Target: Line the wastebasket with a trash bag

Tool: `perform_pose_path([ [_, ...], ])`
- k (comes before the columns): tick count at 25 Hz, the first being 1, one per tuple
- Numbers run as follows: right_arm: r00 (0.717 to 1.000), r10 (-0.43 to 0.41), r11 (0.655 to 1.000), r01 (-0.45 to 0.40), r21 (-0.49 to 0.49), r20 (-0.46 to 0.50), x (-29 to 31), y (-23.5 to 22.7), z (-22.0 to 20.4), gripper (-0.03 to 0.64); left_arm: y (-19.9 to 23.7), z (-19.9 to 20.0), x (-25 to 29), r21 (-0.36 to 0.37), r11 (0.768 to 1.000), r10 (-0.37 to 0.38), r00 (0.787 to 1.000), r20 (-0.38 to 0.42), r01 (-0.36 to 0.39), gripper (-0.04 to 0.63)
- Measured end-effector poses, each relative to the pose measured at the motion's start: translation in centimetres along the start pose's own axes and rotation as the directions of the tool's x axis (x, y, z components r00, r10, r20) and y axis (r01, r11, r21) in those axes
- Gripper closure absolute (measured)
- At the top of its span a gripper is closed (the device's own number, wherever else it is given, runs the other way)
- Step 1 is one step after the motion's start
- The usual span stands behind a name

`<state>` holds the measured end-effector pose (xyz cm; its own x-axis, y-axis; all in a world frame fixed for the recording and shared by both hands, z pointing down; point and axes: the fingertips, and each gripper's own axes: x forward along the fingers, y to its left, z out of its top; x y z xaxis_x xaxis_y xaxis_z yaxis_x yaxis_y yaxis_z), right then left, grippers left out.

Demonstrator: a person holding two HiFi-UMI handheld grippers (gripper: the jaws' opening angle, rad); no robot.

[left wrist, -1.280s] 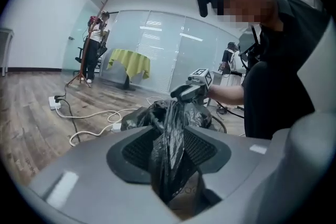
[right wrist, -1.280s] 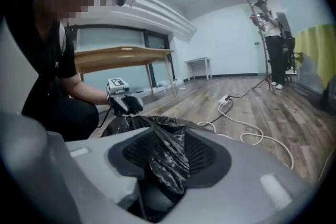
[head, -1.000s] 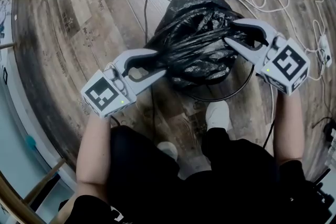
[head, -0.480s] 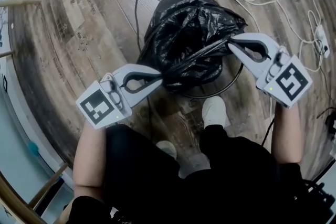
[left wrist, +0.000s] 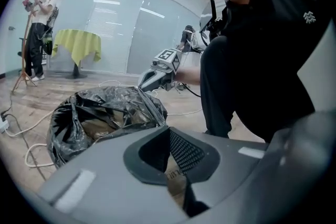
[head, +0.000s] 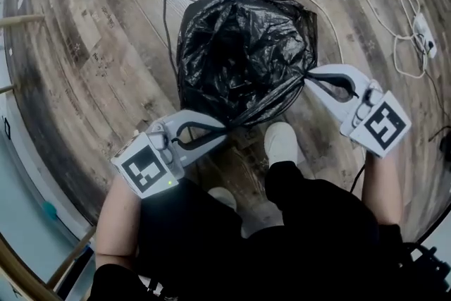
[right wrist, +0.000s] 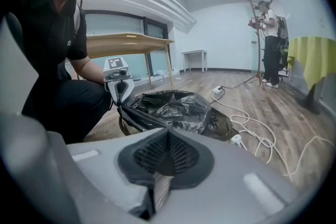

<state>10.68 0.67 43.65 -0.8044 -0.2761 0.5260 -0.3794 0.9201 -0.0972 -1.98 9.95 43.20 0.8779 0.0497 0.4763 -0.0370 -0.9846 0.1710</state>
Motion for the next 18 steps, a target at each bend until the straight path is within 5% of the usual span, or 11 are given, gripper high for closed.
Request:
perform_pose_path([
  [14, 0.988, 0.055, 0.998, -0.052, 0.027, -0.144, 1.0, 1.8, -4.9, 0.614, -1.5, -2.1, 2.3, 0.007, 0.999, -0.05, 0.997, -0.057, 0.051, 0.586],
  [18, 0.98, 0.057, 0.998, -0.052, 0.031, -0.19, 1.9, 1.5, -6.9, 0.614, -1.7, -3.8, 3.0, 0.02, 0.997, -0.067, 0.99, -0.125, 0.07, 0.586],
])
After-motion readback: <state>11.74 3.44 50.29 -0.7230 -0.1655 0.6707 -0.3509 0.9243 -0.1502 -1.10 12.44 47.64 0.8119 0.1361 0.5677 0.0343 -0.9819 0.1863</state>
